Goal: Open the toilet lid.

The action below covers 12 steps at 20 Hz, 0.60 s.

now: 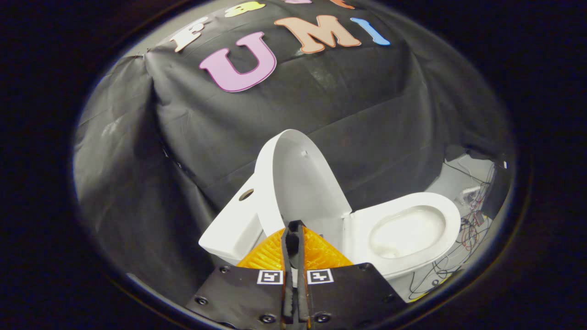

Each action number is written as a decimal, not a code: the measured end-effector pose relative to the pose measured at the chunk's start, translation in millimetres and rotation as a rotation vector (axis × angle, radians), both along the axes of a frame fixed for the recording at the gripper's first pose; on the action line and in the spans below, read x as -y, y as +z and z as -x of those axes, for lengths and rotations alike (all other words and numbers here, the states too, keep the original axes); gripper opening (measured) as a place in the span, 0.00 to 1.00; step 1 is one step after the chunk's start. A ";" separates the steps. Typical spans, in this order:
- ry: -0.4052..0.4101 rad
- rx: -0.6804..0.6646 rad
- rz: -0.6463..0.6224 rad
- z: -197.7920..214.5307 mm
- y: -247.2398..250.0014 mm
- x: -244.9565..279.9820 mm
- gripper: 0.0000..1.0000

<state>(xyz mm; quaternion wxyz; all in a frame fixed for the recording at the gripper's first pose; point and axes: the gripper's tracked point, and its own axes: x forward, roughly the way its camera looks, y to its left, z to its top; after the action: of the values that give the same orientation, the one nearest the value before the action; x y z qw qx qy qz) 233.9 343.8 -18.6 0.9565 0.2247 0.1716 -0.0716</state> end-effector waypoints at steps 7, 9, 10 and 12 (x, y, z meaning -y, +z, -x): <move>0.056 -0.005 0.065 -9.8 -4.3 -26.6 0.05; 0.048 -0.009 0.110 -11.2 -4.0 -30.3 0.05; 0.048 -0.014 0.138 -11.9 -3.6 -32.1 0.05; 0.058 -0.024 0.178 -16.7 -2.5 -36.9 0.05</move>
<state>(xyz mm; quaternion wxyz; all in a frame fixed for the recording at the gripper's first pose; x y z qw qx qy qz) 250.6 380.7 -21.0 0.9722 0.1328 0.1826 -0.0614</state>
